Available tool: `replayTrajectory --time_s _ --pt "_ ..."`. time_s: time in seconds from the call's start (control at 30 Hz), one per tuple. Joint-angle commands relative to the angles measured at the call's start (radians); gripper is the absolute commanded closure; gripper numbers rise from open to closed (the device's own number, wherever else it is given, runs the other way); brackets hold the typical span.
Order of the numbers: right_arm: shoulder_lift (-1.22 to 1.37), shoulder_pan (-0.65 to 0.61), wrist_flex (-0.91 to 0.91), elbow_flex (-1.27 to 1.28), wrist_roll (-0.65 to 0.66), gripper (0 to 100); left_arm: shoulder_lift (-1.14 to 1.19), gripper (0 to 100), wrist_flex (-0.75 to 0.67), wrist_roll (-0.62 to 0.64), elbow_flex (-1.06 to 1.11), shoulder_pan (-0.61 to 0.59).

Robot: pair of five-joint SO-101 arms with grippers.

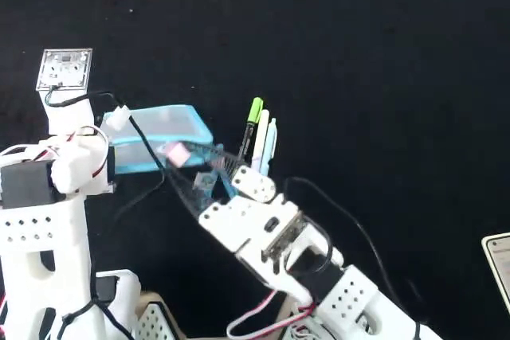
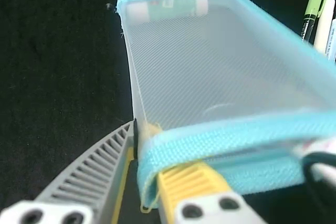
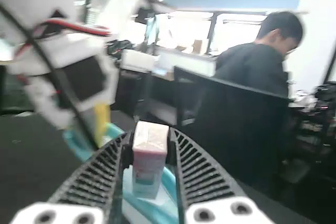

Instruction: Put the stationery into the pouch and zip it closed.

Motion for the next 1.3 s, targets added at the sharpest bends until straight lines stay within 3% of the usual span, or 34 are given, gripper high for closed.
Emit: replayTrajectory --time_s 0.0,0.2,0.3,0.53,0.83,1.03,1.27 --pt "0.101 0.052 -0.118 -0.015 0.000 98.7 -0.002 97 -0.015 0.008 -0.054 -0.007" --pt "0.162 -0.041 -0.104 -0.028 -0.002 98.7 -0.002 97 -0.015 0.008 -0.054 -0.007" --pt "0.205 -0.072 0.032 -0.090 -0.002 98.0 -0.002 97 -0.014 0.008 -0.054 -0.007" --pt "0.239 -0.072 0.336 -0.278 -0.008 77.5 -0.002 97 -0.014 0.008 -0.054 -0.012" --pt "0.173 -0.060 0.687 -0.437 -0.005 82.8 -0.002 97 -0.014 0.008 -0.054 -0.013" --pt "-0.102 0.118 1.010 -0.559 -0.006 86.1 -0.002 97 -0.014 0.008 -0.054 -0.013" --pt "-0.171 0.445 1.030 -0.504 -0.054 86.1 -0.002 97 -0.014 0.008 -0.054 -0.013"
